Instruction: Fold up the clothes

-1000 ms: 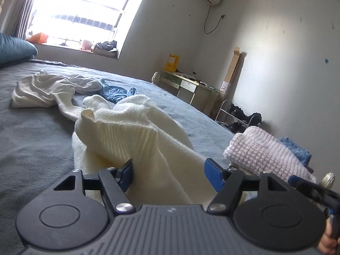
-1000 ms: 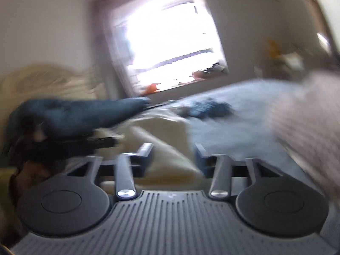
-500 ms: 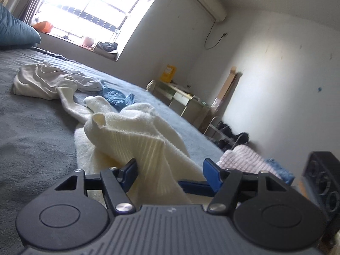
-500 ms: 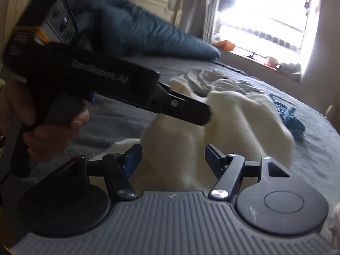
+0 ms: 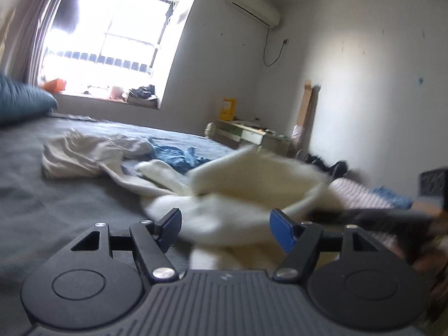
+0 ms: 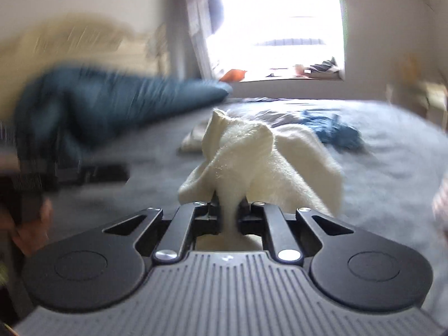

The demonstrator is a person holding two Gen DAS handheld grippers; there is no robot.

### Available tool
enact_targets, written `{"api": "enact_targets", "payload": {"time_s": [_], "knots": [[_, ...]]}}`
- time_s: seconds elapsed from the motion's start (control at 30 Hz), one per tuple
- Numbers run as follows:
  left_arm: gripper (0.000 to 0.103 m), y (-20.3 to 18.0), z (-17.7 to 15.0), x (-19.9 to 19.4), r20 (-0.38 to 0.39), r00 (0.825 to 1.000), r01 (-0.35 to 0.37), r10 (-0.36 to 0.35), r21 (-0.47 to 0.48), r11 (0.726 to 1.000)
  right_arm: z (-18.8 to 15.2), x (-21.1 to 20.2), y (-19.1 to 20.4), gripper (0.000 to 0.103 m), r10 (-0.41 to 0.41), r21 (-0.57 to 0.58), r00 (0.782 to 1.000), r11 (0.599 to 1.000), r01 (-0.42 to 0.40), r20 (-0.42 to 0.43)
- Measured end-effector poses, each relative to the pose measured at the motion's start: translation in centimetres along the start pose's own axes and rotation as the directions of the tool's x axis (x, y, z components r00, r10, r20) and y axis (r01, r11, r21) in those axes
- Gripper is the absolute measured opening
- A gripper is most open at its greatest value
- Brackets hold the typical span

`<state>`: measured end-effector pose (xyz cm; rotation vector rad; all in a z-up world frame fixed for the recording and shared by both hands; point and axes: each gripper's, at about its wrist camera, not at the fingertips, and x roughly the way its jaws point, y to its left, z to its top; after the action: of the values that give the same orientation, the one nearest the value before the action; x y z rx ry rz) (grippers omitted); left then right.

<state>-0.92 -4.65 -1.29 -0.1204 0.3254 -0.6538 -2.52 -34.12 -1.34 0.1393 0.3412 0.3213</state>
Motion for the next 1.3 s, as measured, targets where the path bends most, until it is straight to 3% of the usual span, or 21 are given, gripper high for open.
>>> {"api": "enact_targets", "payload": {"time_s": [0.13,0.3,0.63,0.73,0.8,0.87,0.97,1.03,1.13,1.23,1.3], "knots": [[0.071,-0.9,0.8,1.3,-0.027,0.999,-0.038,0.04,0.071,0.997,-0.4,-2.9,-4.3,0.007,-0.016,0.195,0.997,0.981,0.002,0.07],[0.071,-2.9,1.4,4.1,-0.064,0.996,-0.045,0.055,0.154,0.987,-3.1,-5.0,-7.2,0.007,-0.045,0.333,0.993,0.943,0.006,0.109],[0.073,-7.4,1.4,5.9,-0.07,0.997,-0.001,0.019,0.251,0.968,-5.7,-7.0,-6.5,0.007,0.009,0.305,0.982,0.95,-0.066,0.186],[0.073,-8.5,1.9,6.3,-0.065,0.997,0.051,-0.034,0.276,0.96,-6.0,-6.6,-6.4,0.007,0.02,0.3,0.984,0.951,-0.073,0.179],[0.073,-9.8,1.4,6.5,-0.081,0.991,0.124,-0.102,0.344,0.931,-6.1,-6.3,-6.3,0.007,0.016,0.301,0.984,0.951,-0.07,0.176],[0.073,-11.4,0.4,7.0,-0.114,0.984,0.172,-0.135,0.442,0.881,-6.5,-6.2,-7.1,0.007,0.016,0.333,0.984,0.94,-0.076,0.18],[0.073,-13.4,-1.7,8.4,-0.148,0.984,0.171,-0.101,0.608,0.776,-6.7,-6.2,-8.6,0.007,0.029,0.396,0.98,0.912,-0.107,0.197],[0.073,-13.7,-2.6,9.7,-0.144,0.988,0.139,-0.055,0.676,0.724,-6.7,-6.2,-9.7,0.007,0.043,0.437,0.977,0.89,-0.133,0.209],[0.073,-13.3,-2.8,11.4,-0.143,0.99,0.1,0.001,0.702,0.705,-6.7,-6.0,-11.1,0.007,0.056,0.472,0.973,0.867,-0.158,0.224],[0.071,-12.7,-2.6,13.4,-0.146,0.987,0.054,0.071,0.71,0.702,-5.9,-5.6,-12.2,0.007,0.075,0.482,0.967,0.856,-0.187,0.242],[0.058,-12.4,-2.2,14.6,-0.15,0.985,0.048,0.08,0.697,0.716,-5.3,-5.3,-12.4,0.007,0.082,0.471,0.965,0.861,-0.195,0.25]]}}
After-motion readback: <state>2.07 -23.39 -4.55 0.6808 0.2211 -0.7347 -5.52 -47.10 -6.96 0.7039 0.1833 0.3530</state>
